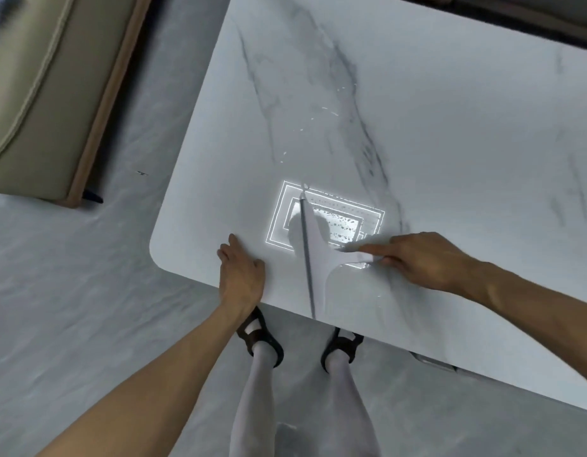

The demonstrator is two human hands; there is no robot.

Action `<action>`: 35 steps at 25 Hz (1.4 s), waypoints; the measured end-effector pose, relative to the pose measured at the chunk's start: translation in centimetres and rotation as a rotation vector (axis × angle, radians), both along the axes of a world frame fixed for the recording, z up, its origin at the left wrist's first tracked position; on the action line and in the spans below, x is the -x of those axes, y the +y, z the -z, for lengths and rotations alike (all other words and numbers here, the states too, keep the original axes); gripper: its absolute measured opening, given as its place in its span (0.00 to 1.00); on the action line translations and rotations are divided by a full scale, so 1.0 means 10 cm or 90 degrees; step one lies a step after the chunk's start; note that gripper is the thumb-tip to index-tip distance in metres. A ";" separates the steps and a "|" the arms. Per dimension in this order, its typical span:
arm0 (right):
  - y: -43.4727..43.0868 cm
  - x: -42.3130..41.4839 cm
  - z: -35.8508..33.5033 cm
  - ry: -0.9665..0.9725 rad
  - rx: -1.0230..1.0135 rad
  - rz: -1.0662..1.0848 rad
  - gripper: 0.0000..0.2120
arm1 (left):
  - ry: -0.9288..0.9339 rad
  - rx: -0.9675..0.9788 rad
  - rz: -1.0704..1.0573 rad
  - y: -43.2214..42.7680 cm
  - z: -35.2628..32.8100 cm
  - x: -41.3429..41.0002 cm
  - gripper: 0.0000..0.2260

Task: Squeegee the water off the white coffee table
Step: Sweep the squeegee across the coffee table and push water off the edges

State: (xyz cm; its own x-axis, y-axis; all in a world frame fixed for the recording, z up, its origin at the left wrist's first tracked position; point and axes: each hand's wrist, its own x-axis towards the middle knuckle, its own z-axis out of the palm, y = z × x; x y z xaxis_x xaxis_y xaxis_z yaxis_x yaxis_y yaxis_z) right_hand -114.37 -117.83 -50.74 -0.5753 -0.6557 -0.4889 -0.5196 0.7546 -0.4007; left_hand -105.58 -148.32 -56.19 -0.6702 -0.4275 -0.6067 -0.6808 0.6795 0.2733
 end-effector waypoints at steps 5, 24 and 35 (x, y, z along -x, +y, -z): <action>0.07 -0.10 -0.02 0.020 0.052 -0.037 0.19 | -0.079 0.044 0.029 0.02 0.07 0.13 0.29; 0.32 -0.24 -0.14 0.013 0.027 0.107 0.18 | 0.007 0.003 -0.045 -0.12 -0.02 0.08 0.27; -2.58 -0.31 0.64 -0.076 0.085 -0.040 0.17 | 0.164 0.099 -0.223 -1.53 -0.11 -0.37 0.15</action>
State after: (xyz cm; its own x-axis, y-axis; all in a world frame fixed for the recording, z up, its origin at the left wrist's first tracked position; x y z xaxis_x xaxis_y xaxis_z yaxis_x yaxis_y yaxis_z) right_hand -111.30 -143.60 -57.15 -0.4739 -0.7521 -0.4580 -0.5067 0.6583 -0.5568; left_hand -101.93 -163.67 -55.11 -0.5889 -0.7285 -0.3501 -0.8006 0.4666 0.3759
